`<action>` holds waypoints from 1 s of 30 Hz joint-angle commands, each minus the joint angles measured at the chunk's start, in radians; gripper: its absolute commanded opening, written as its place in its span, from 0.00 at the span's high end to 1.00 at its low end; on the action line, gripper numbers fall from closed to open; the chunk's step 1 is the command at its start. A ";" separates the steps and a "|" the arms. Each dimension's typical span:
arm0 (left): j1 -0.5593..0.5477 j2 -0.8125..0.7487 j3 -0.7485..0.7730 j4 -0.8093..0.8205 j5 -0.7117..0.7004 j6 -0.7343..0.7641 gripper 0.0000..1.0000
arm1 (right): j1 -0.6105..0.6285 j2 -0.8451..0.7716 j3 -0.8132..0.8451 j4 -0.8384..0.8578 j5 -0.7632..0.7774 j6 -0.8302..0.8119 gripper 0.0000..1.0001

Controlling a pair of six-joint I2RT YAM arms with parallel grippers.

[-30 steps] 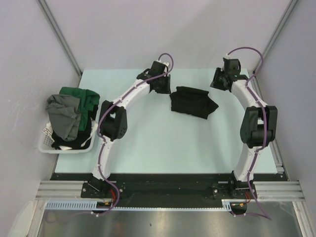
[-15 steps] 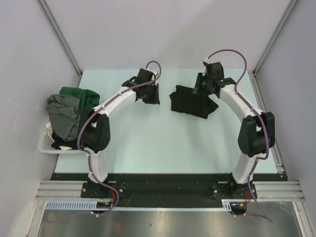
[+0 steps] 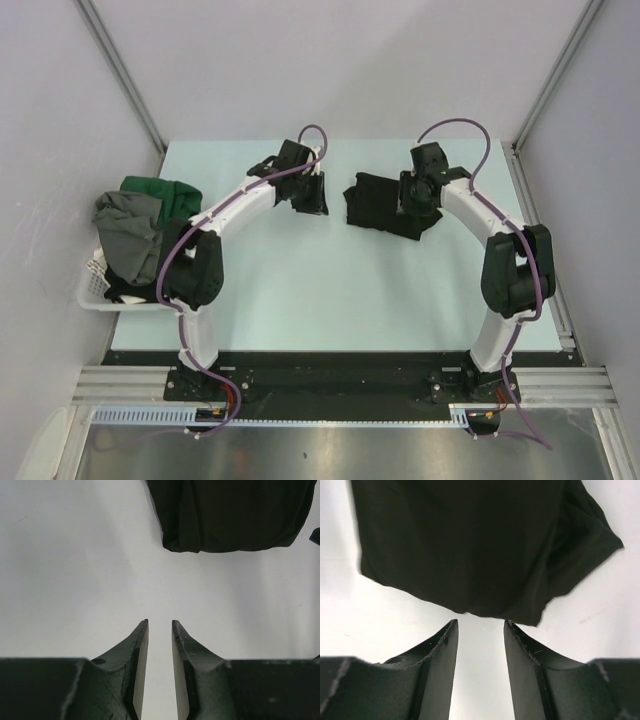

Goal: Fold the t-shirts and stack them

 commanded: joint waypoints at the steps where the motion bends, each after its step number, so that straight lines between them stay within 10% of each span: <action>1: -0.001 -0.044 0.058 -0.008 0.032 0.020 0.70 | -0.020 -0.069 -0.048 -0.031 0.077 -0.020 0.53; 30: -0.001 -0.108 0.090 -0.140 -0.057 0.032 0.71 | -0.152 0.134 -0.024 0.156 -0.113 -0.041 0.46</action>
